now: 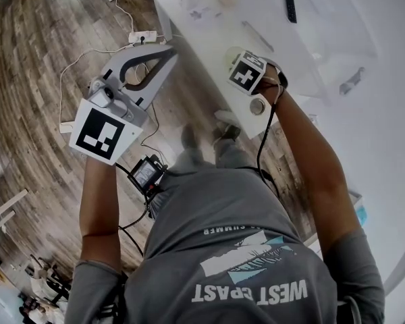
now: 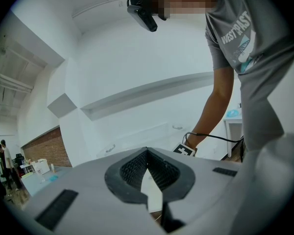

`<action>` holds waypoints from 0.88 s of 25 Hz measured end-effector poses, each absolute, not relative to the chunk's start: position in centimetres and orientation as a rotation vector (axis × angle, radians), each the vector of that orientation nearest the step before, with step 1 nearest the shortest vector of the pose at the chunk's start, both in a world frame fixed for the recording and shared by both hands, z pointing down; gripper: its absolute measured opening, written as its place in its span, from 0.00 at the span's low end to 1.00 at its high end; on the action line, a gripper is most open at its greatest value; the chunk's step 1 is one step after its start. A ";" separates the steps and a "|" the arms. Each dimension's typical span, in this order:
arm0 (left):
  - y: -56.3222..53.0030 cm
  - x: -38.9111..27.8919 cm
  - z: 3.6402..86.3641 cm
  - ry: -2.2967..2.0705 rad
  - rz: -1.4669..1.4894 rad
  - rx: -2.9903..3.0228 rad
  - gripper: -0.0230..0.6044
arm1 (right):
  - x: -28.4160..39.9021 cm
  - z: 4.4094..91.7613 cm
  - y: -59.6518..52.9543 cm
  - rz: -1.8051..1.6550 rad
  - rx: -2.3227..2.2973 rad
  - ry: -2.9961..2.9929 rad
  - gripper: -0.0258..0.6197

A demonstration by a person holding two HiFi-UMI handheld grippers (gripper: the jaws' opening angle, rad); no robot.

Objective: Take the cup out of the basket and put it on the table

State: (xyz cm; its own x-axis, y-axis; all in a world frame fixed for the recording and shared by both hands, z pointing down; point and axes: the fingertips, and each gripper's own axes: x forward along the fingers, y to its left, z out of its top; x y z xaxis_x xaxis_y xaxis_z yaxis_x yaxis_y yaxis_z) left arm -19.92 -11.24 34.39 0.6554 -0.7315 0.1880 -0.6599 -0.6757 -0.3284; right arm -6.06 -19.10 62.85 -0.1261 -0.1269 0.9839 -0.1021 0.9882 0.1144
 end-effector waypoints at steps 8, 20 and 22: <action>-10.8 -19.0 32.4 1.089 -0.454 -2.613 0.05 | -8.5 49.9 -19.8 -0.091 0.460 -2.098 0.17; -9.1 -14.7 27.9 0.963 -0.383 -2.600 0.05 | -7.1 25.2 -12.1 -0.325 0.761 -2.696 0.06; -8.8 -14.2 27.5 0.938 -0.382 -2.595 0.05 | -6.5 24.8 -11.3 -0.337 0.768 -2.688 0.06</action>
State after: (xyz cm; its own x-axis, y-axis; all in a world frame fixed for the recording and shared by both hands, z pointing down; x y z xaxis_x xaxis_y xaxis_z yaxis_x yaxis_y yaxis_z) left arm -14.25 -8.77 27.53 0.7440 -0.6553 0.1305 -0.5596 -0.7179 -0.4141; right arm -6.49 -11.35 24.81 -0.8023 -0.5456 0.2420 -0.4688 0.8270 0.3102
